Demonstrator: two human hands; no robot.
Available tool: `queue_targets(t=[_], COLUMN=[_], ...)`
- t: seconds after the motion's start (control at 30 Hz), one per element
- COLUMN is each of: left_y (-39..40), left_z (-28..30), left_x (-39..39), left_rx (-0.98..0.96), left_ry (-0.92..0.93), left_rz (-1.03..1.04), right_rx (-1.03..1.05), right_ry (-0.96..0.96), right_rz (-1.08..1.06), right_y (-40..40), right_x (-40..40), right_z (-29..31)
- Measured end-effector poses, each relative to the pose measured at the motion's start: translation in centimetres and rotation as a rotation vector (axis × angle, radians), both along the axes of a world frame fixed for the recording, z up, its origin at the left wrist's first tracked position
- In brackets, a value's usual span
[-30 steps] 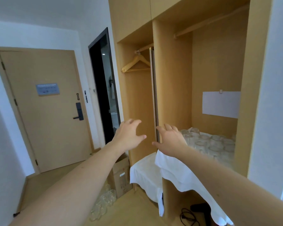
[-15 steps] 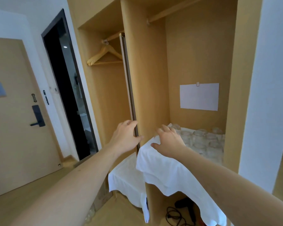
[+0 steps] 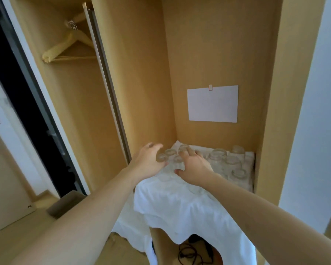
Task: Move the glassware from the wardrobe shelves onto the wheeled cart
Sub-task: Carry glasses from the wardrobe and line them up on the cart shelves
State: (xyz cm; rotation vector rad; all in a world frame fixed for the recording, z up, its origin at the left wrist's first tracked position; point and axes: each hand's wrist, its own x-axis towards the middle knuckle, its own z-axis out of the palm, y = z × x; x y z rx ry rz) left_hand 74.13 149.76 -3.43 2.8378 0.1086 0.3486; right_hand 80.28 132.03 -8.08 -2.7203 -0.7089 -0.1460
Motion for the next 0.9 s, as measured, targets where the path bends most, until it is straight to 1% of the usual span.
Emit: queue_targets(t=[0.1, 0.23, 0.37, 0.53, 0.63, 0.77, 0.9], left_y=[-0.3, -0.2, -0.1, -0.2, 0.1, 0.5, 0.9], left_z=[-1.2, -1.9, -2.1, -2.3, -2.3, -2.4, -3.5], left_x=[2.3, 5.8, 10.0, 15.3, 18.2, 21.7, 24.1], left_rx=[0.001, -0.049, -0.054, 0.004, -0.022, -0.026, -0.047], left_ry=[0.034, 0.006, 0.018, 0.036, 0.040, 0.014, 0.074], left_rz=[-0.030, -0.088, -0.155, -0.288, -0.378, -0.502, -0.606], right_rx=[-0.031, -0.042, -0.045, -0.031, -0.031, 0.001, 0.058], right_ry=[0.022, 0.004, 0.016, 0.043, 0.061, 0.024, 0.076], right_rz=[-0.037, -0.087, -0.166, -0.321, -0.407, -0.531, -0.660], right_y=[-0.3, -0.4, -0.6, -1.1, -1.5, -2.5, -3.7], right_x=[1.9, 4.4, 6.7, 9.1, 10.3, 11.5, 11.5], right_z=[-0.9, -0.9, -1.4, -1.5, -1.1, -0.7, -1.4])
